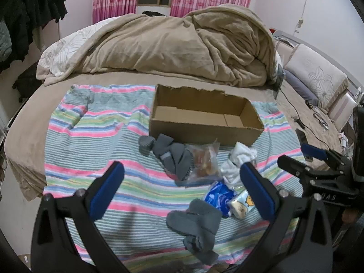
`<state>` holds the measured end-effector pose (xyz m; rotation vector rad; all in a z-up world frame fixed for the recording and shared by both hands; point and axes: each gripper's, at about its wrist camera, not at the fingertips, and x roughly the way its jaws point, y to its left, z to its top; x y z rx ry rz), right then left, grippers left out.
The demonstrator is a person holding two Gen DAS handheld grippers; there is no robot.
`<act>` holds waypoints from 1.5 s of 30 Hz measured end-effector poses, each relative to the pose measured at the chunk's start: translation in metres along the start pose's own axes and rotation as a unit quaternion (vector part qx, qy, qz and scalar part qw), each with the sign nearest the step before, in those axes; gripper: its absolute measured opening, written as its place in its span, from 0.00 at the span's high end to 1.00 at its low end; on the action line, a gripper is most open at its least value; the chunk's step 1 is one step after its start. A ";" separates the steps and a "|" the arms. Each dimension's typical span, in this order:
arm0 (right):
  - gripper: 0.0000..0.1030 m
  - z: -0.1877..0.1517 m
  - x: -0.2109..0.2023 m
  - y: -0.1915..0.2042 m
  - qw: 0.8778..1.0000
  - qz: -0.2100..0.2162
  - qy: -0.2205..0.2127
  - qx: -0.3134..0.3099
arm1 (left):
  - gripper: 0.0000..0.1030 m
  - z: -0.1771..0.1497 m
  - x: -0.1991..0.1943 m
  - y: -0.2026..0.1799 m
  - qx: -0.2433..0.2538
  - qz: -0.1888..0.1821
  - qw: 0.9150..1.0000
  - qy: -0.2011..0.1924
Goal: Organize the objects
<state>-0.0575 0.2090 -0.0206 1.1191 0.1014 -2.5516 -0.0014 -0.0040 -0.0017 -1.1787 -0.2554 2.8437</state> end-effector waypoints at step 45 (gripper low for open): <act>0.07 -0.006 0.003 -0.002 1.000 -0.003 0.007 0.002 | 0.01 -0.007 0.003 -0.004 -0.002 -0.008 1.000 0.005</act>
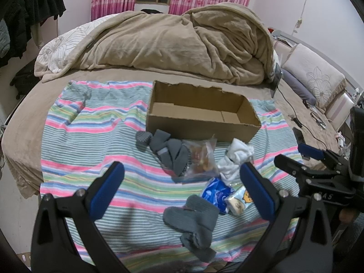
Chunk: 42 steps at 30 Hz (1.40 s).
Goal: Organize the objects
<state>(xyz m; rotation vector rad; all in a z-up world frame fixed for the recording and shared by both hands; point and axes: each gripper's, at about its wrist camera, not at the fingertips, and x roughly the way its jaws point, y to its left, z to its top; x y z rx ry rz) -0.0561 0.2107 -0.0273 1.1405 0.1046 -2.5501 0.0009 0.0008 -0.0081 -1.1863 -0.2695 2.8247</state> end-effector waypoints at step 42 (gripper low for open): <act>0.07 -0.001 0.000 0.002 1.000 -0.001 0.001 -0.001 | 0.01 -0.003 0.001 0.012 -0.014 -0.006 1.000 0.015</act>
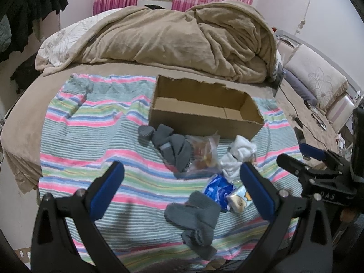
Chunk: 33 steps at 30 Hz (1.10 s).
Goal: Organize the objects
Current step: 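Grasp the grey glove with the left tool while the right tool grasps the cartoon tissue pack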
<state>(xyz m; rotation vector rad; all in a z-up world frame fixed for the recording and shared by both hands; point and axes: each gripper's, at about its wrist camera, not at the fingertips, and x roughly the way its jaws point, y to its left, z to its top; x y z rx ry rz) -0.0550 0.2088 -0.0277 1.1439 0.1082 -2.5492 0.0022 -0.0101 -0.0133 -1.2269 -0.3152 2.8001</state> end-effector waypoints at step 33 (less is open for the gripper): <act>0.07 -0.066 0.077 0.004 0.991 0.025 0.125 -0.039 | 0.17 -0.092 0.115 -0.020 0.065 -0.049 0.978 0.189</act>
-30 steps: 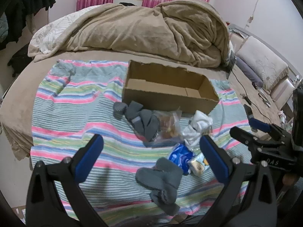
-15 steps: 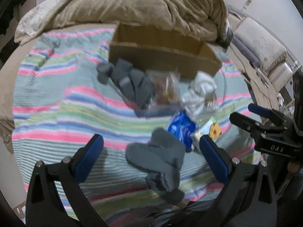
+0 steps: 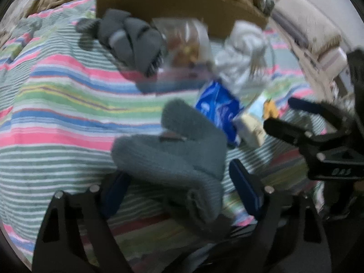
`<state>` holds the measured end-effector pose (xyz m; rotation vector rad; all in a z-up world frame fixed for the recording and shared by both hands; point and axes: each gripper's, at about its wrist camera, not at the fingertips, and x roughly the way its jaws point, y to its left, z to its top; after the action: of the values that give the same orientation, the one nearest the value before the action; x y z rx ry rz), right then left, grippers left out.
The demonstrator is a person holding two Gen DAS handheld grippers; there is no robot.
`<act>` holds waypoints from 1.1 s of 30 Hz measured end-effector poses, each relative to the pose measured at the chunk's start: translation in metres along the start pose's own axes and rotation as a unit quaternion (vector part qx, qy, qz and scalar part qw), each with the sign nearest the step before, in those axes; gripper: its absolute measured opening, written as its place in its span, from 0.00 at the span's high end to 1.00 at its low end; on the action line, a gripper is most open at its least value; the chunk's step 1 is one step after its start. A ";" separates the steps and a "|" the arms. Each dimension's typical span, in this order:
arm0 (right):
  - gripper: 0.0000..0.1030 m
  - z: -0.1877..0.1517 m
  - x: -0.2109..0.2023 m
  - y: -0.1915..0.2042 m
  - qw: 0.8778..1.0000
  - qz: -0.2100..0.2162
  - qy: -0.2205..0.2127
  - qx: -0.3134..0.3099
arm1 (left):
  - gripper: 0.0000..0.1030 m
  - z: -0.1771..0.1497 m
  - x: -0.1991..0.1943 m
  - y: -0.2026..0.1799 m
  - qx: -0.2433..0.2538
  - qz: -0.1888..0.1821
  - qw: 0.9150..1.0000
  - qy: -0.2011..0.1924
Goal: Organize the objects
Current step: 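Grasp the grey glove with the left tool while the right tool grasps the cartoon tissue pack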
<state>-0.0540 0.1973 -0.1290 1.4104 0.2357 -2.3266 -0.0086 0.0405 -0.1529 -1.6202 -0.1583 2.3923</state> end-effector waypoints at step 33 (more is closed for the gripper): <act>0.36 0.041 -0.036 -0.013 0.998 0.019 -0.053 -0.018 | 0.63 0.015 -0.047 -0.027 0.058 -0.010 0.996 -0.072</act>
<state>-0.0780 0.2043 -0.0787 1.2599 0.2154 -2.3458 -0.0027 0.0546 -0.0992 -1.3886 -0.0611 2.4540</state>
